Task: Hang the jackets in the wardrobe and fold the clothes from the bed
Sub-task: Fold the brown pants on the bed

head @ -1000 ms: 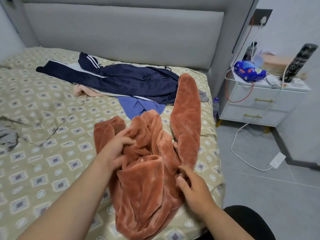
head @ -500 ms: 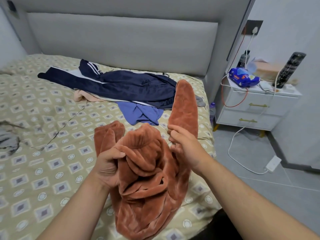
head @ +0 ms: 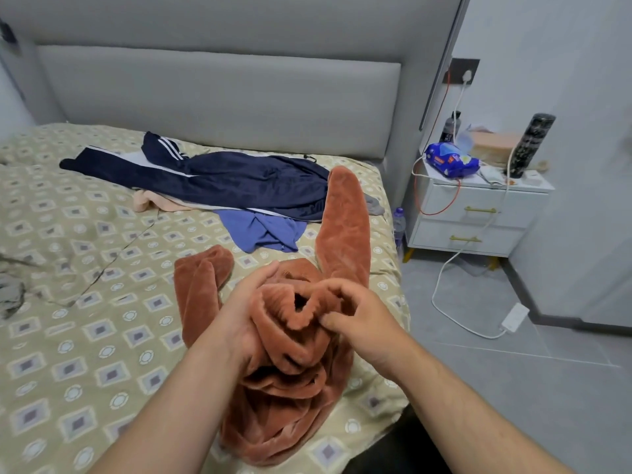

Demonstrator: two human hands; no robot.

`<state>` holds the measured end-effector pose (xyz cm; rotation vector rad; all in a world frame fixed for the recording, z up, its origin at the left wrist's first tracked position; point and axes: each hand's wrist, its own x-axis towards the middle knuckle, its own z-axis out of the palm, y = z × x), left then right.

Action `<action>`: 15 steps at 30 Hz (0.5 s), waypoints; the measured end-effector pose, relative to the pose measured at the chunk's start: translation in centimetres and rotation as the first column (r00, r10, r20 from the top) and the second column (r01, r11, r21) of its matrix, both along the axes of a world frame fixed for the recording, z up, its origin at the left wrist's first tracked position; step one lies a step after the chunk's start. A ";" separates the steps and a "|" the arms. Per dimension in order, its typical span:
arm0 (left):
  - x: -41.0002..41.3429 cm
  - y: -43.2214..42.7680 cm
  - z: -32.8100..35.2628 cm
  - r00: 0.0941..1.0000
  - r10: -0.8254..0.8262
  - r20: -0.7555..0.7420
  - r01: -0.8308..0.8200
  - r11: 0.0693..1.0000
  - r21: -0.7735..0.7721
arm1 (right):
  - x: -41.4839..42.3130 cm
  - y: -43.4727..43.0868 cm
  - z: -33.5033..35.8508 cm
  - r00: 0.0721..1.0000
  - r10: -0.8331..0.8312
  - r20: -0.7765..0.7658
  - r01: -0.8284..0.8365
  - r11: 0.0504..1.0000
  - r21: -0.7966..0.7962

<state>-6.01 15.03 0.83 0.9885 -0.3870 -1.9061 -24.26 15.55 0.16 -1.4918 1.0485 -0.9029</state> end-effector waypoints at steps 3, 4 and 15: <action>1.0 -0.1 -1.5 0.992 -0.069 0.102 0.066 0.997 0.029 | -0.8 1.6 0.0 0.994 0.111 -0.012 -0.107 0.982 0.158; 1.0 0.1 -1.6 0.982 -0.093 0.162 0.096 0.995 -0.013 | -1.1 2.0 -0.1 0.989 0.146 -0.012 -0.141 0.970 0.196; 0.0 2.0 -0.8 0.760 -0.142 0.634 0.463 0.804 -0.374 | -5.8 2.2 -1.1 0.978 -0.145 -0.151 0.163 0.980 0.114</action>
